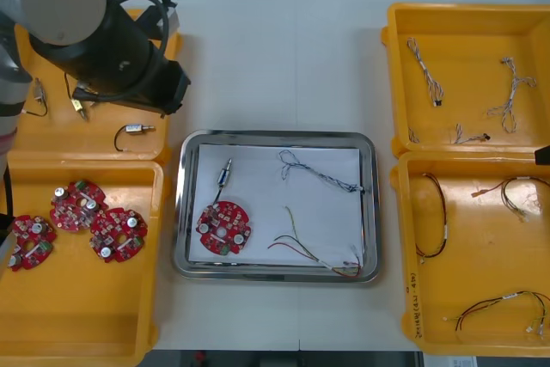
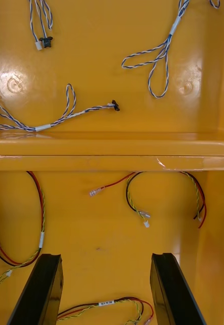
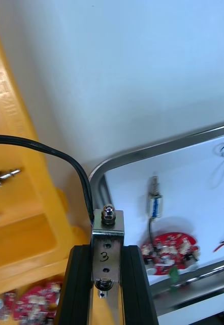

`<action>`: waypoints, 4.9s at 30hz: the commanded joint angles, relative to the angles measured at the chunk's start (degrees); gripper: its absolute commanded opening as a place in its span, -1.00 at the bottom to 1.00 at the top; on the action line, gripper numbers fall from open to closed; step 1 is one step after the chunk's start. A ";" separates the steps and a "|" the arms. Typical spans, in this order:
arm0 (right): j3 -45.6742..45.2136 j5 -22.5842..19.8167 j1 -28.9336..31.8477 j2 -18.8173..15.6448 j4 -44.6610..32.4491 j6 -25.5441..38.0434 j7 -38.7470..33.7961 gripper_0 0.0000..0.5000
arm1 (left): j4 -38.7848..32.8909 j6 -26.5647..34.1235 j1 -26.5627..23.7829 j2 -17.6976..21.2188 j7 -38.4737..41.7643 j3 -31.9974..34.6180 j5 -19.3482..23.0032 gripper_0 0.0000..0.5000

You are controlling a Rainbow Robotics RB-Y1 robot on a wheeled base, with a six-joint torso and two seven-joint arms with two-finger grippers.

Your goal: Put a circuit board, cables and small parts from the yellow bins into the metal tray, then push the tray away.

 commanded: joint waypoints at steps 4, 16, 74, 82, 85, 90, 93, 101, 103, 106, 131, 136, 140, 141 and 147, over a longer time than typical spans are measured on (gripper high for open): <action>-1.44 0.52 0.82 1.03 -1.98 0.15 -2.17 1.00 | -2.09 0.48 -6.69 -4.03 12.61 -7.70 -0.69 -1.00; -1.44 0.52 0.82 1.03 -1.98 0.15 -2.17 1.00 | -1.74 -1.68 -7.39 -4.65 20.78 -21.15 -0.60 -1.00; -0.92 -0.27 1.53 1.03 -1.98 0.15 -3.14 1.00 | 8.63 -17.68 -7.31 -2.98 23.33 -28.71 -0.17 1.00; -0.92 -0.18 1.53 1.03 -2.07 0.15 -3.14 1.00 | 5.73 -7.75 -9.15 -1.22 21.66 -20.44 3.35 1.00; -0.92 -0.18 1.53 1.03 -2.07 0.15 -3.14 1.00 | 5.56 -4.67 -9.42 -0.52 19.20 -17.90 4.05 1.00; -0.92 -0.18 1.53 1.03 -2.42 0.15 -3.14 1.00 | 5.03 0.48 -9.33 1.33 14.63 -12.97 5.11 1.00; -0.92 -0.36 1.53 1.03 -2.86 0.15 -3.14 1.00 | 4.33 0.48 -9.33 2.65 12.52 -9.99 5.37 1.00; -0.65 -1.24 1.53 0.77 -4.71 0.15 -3.14 1.00 | 2.66 0.48 -8.62 5.90 9.44 -2.60 5.81 1.00; -0.30 -1.59 1.53 0.51 -5.32 0.15 -3.14 1.00 | 1.34 0.48 -7.13 7.48 8.83 -1.02 6.25 1.00; 0.75 -1.94 1.26 -0.02 -6.47 0.15 -3.14 1.00 | -1.03 0.48 -4.58 10.21 7.24 0.30 6.87 1.00; 14.20 -12.49 -10.34 -1.96 -9.01 0.15 -3.14 1.00 | -16.24 0.48 18.97 21.81 -0.84 18.32 13.37 1.00; 22.55 -12.66 -15.79 -1.87 -9.01 0.15 -2.87 1.00 | -19.40 0.48 24.60 22.78 -1.02 22.53 14.42 1.00; 28.35 -13.10 -18.95 -1.87 -9.45 0.15 -2.52 1.00 | -20.81 0.48 28.20 22.69 -1.19 25.43 15.22 1.00; 29.14 -13.19 -19.39 -1.96 -9.45 0.15 -2.52 1.00 | -20.90 0.48 28.73 22.69 -1.28 25.79 15.30 1.00; 36.70 -13.80 -22.73 -2.04 -9.54 0.15 -2.17 1.00 | -21.60 0.48 32.16 22.69 -1.81 28.60 16.45 1.00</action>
